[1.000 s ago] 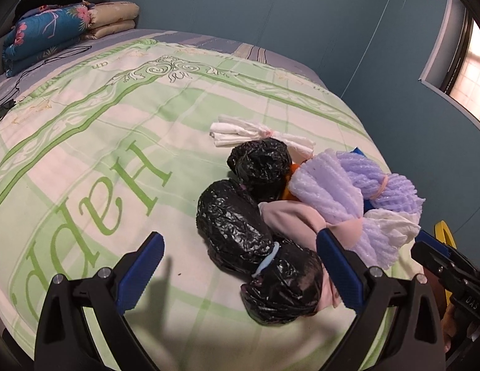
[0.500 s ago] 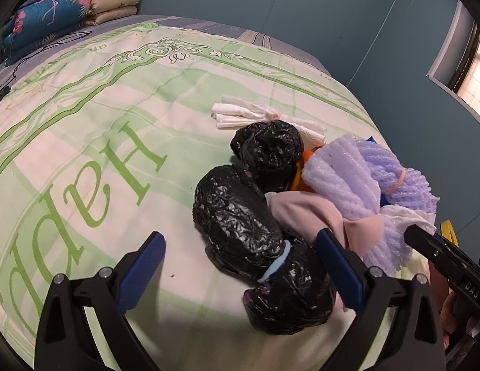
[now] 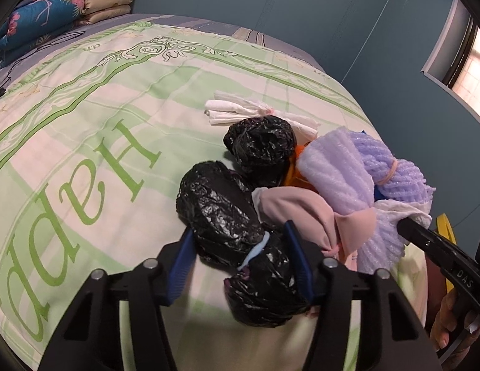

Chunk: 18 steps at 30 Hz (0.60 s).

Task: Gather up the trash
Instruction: 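Grasp the black plastic bag with left tool while right tool grasps white tissue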

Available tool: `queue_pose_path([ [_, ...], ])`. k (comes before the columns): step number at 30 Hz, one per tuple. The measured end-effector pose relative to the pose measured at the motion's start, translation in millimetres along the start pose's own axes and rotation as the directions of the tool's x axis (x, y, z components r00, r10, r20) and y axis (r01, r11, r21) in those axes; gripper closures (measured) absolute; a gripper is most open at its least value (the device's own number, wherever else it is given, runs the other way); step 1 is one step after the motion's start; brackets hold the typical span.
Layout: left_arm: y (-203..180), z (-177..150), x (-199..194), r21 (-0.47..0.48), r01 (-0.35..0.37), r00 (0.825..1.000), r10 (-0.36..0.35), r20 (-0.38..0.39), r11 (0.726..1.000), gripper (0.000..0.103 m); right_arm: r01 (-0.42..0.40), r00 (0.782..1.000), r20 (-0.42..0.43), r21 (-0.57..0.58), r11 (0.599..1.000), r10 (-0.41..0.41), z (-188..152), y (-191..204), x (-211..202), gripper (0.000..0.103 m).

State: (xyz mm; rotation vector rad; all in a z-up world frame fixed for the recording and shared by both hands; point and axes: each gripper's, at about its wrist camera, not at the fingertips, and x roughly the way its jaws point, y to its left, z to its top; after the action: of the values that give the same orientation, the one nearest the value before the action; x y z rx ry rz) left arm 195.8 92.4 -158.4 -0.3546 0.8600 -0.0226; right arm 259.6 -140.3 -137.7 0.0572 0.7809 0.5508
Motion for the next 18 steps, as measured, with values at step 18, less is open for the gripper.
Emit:
queue_pose_path([
  [18, 1.7, 5.1, -51.3, -0.004, 0.008, 0.995, -0.008, 0.098, 1.0, 0.055, 0.054, 0.991, 0.117, 0.077, 0.996, -0.062, -0.6, -30.5, -70.1, 0.094],
])
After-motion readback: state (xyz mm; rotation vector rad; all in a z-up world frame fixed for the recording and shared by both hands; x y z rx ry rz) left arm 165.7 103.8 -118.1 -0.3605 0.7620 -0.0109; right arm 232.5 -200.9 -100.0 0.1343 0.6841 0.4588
